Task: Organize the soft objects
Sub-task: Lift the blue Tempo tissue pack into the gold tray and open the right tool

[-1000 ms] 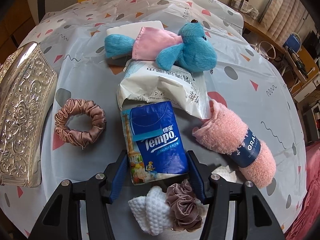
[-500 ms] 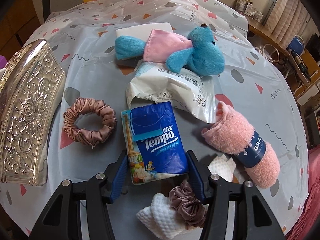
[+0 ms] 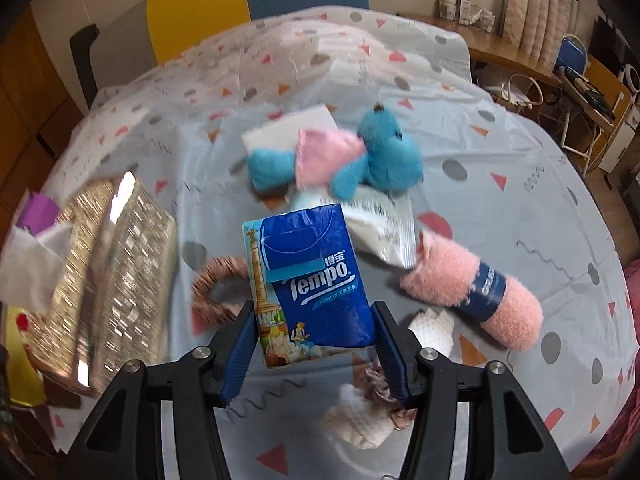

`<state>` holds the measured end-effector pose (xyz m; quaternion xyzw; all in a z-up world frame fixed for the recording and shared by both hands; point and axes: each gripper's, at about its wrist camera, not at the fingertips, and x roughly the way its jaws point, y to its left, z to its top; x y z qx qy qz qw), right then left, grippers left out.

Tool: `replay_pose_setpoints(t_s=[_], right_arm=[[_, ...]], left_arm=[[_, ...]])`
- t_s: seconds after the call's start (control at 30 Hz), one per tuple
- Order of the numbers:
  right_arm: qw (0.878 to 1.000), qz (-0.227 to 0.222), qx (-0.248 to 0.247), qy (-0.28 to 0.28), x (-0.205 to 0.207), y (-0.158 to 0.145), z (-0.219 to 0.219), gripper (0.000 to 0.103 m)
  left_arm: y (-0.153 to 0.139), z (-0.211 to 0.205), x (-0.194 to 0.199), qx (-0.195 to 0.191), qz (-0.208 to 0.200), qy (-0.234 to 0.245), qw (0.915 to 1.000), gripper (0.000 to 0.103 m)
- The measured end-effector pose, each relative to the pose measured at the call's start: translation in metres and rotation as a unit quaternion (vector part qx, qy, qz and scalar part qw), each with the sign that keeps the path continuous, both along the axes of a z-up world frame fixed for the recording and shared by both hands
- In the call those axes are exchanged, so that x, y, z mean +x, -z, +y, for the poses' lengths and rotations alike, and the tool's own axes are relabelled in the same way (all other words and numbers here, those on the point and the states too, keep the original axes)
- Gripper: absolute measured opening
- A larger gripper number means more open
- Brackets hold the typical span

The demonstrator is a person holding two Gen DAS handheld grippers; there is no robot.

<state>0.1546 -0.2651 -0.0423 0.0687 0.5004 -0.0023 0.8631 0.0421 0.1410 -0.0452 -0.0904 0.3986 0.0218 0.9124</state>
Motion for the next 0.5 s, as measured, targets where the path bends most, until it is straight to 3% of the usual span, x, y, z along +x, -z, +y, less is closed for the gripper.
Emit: replay_pose_setpoints(t_s=[0.27,0.5], right_arm=[[0.995,-0.071,0.001,-0.065,0.046,-0.077,0.073,0.056],[0.972,-0.120,0.020,-0.201,0.046,-0.119,0.195,0.056]], left_arm=[[-0.010,0.004,-0.011,0.009,-0.019,-0.002,0.9998,0.077],[-0.005,0.015,-0.015,-0.002,-0.013,-0.014,0.9998,0.078]])
